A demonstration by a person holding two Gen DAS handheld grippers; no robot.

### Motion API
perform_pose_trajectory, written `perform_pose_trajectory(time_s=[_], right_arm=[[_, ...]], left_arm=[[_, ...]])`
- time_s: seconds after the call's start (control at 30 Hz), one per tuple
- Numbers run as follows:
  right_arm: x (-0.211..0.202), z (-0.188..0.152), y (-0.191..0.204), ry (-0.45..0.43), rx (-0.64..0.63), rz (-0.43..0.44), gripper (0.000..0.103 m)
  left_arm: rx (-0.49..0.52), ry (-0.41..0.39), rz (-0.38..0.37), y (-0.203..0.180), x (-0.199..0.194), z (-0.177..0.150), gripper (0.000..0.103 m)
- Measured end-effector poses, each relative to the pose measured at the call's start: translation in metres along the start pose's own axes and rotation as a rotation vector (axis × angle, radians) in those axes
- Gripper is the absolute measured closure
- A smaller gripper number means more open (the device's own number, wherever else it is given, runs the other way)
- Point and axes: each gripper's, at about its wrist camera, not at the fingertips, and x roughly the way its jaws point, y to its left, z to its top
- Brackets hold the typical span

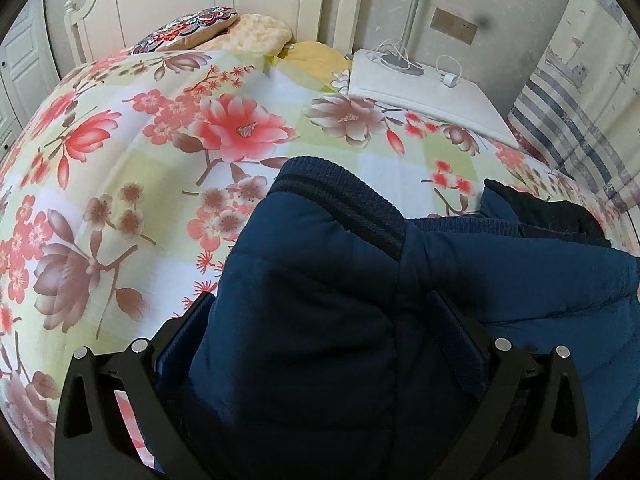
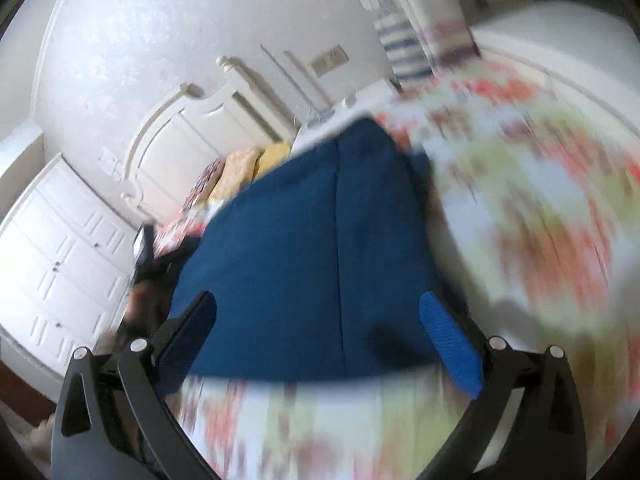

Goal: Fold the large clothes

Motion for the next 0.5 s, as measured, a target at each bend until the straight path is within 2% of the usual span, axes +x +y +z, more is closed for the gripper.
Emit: perform_pose_trajectory(time_s=[0.07, 0.13, 0.2, 0.27, 0.37, 0.43, 0.47, 0.5], right_arm=[[-0.006, -0.026, -0.003, 0.049, 0.020, 0.021, 0.003], [0.001, -0.041, -0.004, 0.096, 0.014, 0.002, 0.005], [0.014, -0.044, -0.008, 0.117, 0.040, -0.033, 0.007], [0.031, -0.038, -0.009, 0.121, 0.056, -0.019, 0.007], [0.057, -0.015, -0.006, 0.071, 0.046, -0.077, 0.006], [0.077, 0.004, -0.010, 0.017, 0.122, -0.069, 0.006], [0.084, 0.012, -0.016, -0.031, 0.180, -0.047, 0.005], [0.090, 0.019, -0.018, -0.094, 0.214, -0.060, 0.006]], left_arm=[[0.011, -0.005, 0.013, -0.002, -0.001, 0.000, 0.004], [0.021, -0.011, 0.026, -0.004, -0.002, 0.001, 0.004], [0.023, -0.014, 0.030, -0.004, -0.002, 0.001, 0.004], [0.023, -0.012, 0.028, -0.004, -0.002, 0.001, 0.004], [0.011, -0.003, 0.009, -0.003, -0.002, 0.000, 0.004], [0.006, 0.000, 0.002, -0.001, -0.001, 0.000, 0.004], [0.007, -0.001, 0.004, -0.001, -0.002, 0.000, 0.004], [0.007, -0.002, 0.007, -0.001, -0.002, 0.000, 0.004]])
